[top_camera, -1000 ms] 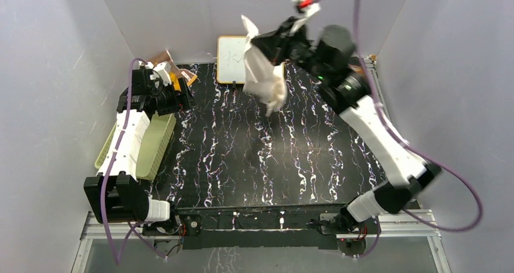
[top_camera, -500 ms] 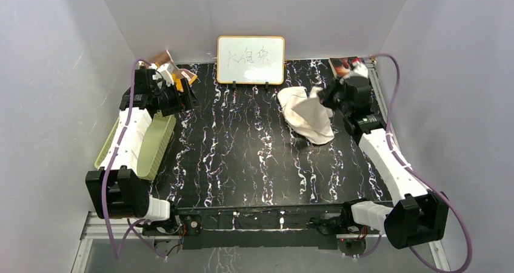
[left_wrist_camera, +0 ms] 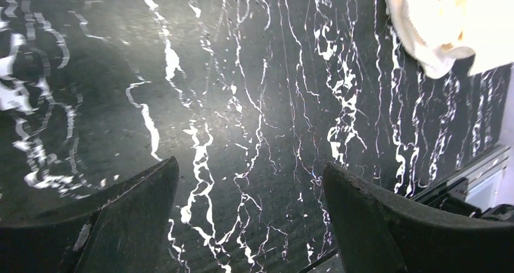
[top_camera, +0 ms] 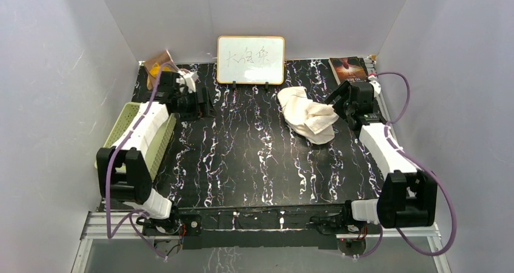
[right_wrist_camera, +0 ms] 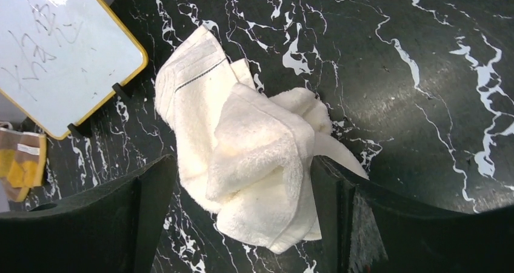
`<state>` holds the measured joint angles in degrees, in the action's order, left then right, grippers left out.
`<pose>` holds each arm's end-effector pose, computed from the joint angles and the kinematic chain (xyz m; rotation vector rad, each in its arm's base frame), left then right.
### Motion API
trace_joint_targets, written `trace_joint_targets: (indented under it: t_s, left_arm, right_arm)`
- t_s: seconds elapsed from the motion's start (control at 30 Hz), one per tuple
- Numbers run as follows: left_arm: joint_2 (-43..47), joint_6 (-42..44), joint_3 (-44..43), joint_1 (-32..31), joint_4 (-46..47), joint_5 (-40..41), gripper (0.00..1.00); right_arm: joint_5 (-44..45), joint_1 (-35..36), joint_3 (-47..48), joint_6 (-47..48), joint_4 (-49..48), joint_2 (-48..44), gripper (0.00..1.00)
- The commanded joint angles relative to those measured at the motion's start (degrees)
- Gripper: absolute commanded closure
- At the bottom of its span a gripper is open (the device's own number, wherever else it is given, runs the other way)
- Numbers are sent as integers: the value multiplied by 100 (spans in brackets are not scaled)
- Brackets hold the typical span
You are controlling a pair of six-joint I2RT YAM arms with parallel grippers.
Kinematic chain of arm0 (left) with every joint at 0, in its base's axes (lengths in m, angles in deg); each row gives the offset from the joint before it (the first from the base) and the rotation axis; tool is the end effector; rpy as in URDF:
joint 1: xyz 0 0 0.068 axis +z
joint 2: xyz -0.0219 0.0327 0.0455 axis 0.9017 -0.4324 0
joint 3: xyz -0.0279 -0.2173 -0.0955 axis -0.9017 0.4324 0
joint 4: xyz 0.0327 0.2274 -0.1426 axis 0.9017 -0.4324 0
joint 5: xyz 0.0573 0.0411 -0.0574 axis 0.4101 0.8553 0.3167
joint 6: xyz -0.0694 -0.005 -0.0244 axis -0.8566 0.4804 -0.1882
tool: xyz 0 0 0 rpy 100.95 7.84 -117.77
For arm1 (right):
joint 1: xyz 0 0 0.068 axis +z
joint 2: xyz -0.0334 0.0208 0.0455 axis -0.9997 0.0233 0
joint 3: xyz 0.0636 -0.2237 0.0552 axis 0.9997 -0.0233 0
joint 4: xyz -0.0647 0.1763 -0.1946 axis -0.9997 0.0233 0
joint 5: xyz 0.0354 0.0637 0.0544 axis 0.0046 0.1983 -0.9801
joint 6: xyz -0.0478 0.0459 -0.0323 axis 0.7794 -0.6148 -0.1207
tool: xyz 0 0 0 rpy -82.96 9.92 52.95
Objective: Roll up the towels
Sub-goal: Flatten out the towel at the center of the board.
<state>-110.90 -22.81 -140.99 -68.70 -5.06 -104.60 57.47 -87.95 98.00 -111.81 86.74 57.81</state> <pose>0.3522 -0.0537 0.2345 0.0597 2.3790 -0.6765 0.3182 -0.0014 0.2172 0.8021 2.0472 0.3169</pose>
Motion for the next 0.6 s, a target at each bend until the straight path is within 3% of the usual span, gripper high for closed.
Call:
trace_joint_targets:
  t_s: [0.0, 0.2, 0.33, 0.4, 0.5, 0.57]
  left_arm:
    - [-521, 52, -287, -734, 0, 461, 14]
    - [-1765, -282, -1158, -1290, 552, 676, 14]
    - [-2773, -344, -2168, -1489, 756, 551, 14]
    - [-3417, -134, -3028, -1772, 594, 601, 14]
    - [-4338, 258, -4245, -2190, 311, 866, 13]
    - [-4860, 403, -5016, -2410, 181, 934, 13]
  right_arm:
    - [-75, 26, 563, 411, -83, 384, 19]
    - [-180, 0, 594, 535, 287, 905, 18]
    - [-568, -1, 271, 498, 99, 978, 29]
    - [-720, -1, 160, 487, 77, 940, 43]
    - [-749, -14, -11, 526, 27, 666, 84]
    - [-688, -26, -82, 566, 7, 434, 100]
